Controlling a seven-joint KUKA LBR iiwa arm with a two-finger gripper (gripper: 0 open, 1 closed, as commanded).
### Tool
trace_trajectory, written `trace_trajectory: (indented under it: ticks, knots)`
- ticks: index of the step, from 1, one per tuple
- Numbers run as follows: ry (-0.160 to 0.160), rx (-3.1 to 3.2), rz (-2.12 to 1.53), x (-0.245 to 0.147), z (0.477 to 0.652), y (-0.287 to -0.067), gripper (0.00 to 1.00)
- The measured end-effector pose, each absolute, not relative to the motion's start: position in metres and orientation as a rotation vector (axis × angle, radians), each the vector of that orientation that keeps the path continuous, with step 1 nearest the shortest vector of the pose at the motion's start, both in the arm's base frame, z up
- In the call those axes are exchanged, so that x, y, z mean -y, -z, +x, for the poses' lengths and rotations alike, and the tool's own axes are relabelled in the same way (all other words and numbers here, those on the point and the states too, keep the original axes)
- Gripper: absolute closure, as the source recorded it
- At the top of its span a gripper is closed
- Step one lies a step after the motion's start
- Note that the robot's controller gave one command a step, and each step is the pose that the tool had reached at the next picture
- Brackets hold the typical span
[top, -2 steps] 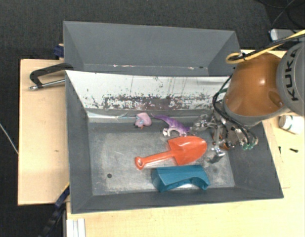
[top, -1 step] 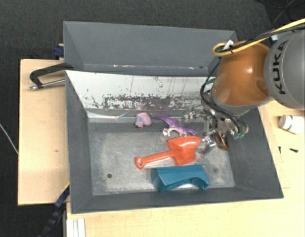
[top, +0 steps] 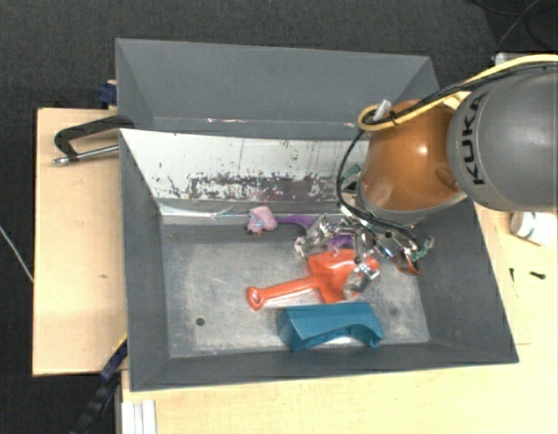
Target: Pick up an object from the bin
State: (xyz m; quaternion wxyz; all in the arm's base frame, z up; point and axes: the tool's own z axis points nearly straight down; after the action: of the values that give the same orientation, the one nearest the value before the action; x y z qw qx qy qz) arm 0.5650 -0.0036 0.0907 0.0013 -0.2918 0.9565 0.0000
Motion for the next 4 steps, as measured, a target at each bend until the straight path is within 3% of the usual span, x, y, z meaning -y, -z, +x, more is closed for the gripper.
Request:
trace_trajectory:
  ticks: [1, 3, 4]
  knots:
    - [0.001, -3.038, -0.776, 0.006, 0.567, -0.076, 1.0]
    - [0.0, -3.04, -0.777, 0.006, 0.566, -0.08, 1.0]
    - [-0.003, -3.046, -0.779, 0.005, 0.564, -0.097, 1.0]
